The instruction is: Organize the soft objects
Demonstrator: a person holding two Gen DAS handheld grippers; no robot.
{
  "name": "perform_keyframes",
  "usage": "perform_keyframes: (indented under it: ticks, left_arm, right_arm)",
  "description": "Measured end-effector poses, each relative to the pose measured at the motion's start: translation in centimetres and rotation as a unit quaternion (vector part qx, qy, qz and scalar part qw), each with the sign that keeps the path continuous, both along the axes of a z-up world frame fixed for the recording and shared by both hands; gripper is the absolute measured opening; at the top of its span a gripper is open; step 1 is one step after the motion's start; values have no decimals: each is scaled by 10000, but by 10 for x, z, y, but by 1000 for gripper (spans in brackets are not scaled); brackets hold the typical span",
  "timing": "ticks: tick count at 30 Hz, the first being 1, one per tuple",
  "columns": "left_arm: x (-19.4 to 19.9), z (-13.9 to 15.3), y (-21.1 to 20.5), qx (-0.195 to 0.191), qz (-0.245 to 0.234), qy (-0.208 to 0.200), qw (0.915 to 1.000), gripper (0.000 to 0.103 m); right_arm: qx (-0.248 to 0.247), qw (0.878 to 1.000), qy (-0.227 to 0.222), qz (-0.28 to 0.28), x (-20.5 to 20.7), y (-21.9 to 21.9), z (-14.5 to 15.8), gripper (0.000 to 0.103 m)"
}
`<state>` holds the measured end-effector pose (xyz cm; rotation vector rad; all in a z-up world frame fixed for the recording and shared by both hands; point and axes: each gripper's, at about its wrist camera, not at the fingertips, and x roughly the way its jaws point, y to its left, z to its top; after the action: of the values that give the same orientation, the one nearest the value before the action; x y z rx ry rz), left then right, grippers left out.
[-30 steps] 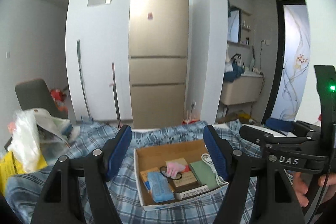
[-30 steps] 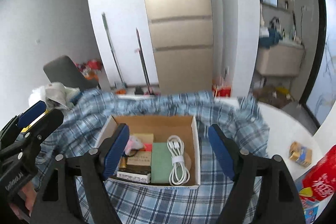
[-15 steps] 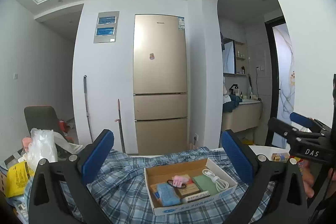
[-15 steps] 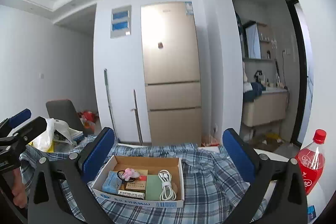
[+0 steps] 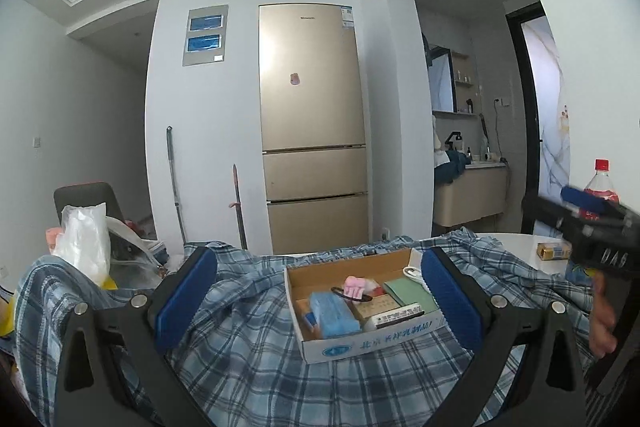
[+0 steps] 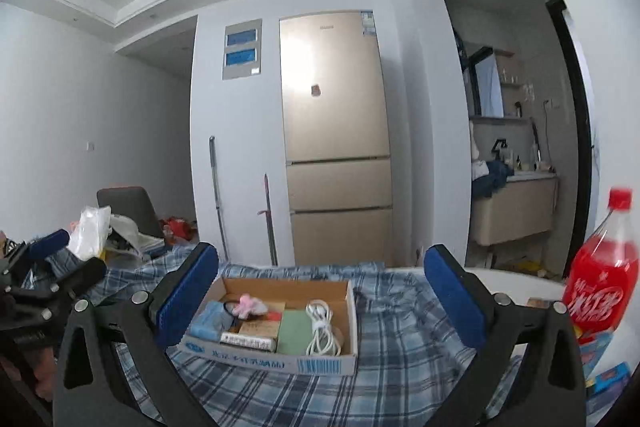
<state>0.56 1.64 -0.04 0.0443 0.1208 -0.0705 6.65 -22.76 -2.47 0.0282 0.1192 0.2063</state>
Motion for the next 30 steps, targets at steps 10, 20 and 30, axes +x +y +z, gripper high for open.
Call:
perform_keyframes:
  ticks: [10,20,30]
  left_arm:
    - [3,-3,1,-42,26,45,10000,103]
    - [2,-3,-1,-3,-22,34,10000,103]
    - [3,-5,2,-75,-20,95,9999,103]
  right_arm:
    - [-114,9999,72,-51,0,5,-10,103]
    - [-94,9999,11,-64,-4,2,-8,103]
    - [-212,9997,-129,-72,-11,7,-6,103]
